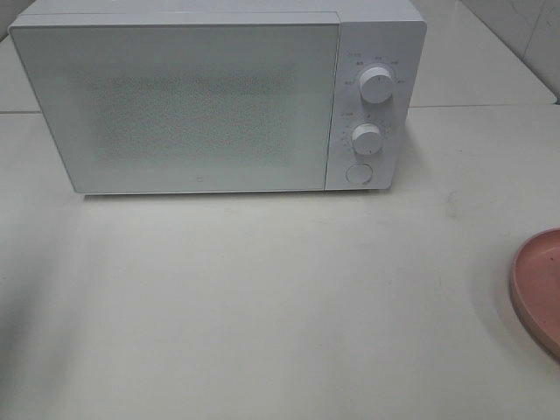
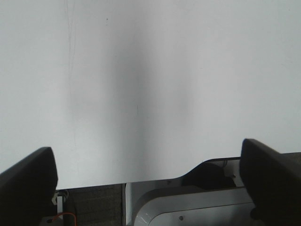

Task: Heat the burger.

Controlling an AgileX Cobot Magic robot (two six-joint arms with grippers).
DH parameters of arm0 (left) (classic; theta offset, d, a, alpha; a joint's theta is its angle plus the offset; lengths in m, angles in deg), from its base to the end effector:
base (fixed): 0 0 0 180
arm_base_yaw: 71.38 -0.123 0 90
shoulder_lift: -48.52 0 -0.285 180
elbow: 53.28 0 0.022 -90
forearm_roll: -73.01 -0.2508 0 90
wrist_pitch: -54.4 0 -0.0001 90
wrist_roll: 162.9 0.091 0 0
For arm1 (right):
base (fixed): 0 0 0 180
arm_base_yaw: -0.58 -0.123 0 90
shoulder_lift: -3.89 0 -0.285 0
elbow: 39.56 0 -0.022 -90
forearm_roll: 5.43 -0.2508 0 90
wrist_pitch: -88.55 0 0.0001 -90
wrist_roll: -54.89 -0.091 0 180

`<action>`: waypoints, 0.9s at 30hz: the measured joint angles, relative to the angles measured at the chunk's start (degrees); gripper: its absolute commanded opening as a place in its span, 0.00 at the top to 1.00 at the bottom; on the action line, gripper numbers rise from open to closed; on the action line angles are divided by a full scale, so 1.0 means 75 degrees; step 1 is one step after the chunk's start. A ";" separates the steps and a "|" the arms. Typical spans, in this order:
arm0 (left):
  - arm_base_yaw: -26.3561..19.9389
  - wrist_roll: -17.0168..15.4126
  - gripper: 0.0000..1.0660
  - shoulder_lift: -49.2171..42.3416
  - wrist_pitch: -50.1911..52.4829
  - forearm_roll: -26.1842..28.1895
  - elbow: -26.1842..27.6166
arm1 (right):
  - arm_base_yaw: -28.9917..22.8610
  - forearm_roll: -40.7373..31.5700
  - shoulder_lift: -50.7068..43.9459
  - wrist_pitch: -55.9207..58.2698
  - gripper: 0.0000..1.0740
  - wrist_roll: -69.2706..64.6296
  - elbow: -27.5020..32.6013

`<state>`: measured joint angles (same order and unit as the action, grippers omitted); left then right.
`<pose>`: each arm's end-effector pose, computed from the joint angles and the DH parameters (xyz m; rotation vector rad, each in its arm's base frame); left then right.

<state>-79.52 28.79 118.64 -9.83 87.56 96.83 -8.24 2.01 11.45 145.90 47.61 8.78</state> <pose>0.1801 0.0049 0.2841 -0.0242 2.8176 -0.2731 -0.0024 -0.0104 0.2838 -0.0245 1.9702 0.0299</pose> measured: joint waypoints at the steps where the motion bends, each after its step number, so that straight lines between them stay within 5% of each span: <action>1: 0.0000 -0.0008 0.06 -0.0260 0.0000 -0.0015 -0.0122 | 0.0000 0.0000 0.0000 0.0000 0.29 0.0000 0.0000; 14: 0.0000 -0.0023 0.06 -0.3858 0.0260 -0.0076 -0.1788 | 0.0000 0.0000 0.0000 0.0000 0.29 0.0000 0.0000; 27: 0.0000 -0.0313 0.06 -0.6241 0.0283 -0.0405 -0.2261 | 0.0000 0.0000 0.0000 0.0000 0.29 0.0000 0.0000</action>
<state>-79.52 26.44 71.83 -7.71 84.53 79.87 -8.24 2.01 11.45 145.90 47.61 8.78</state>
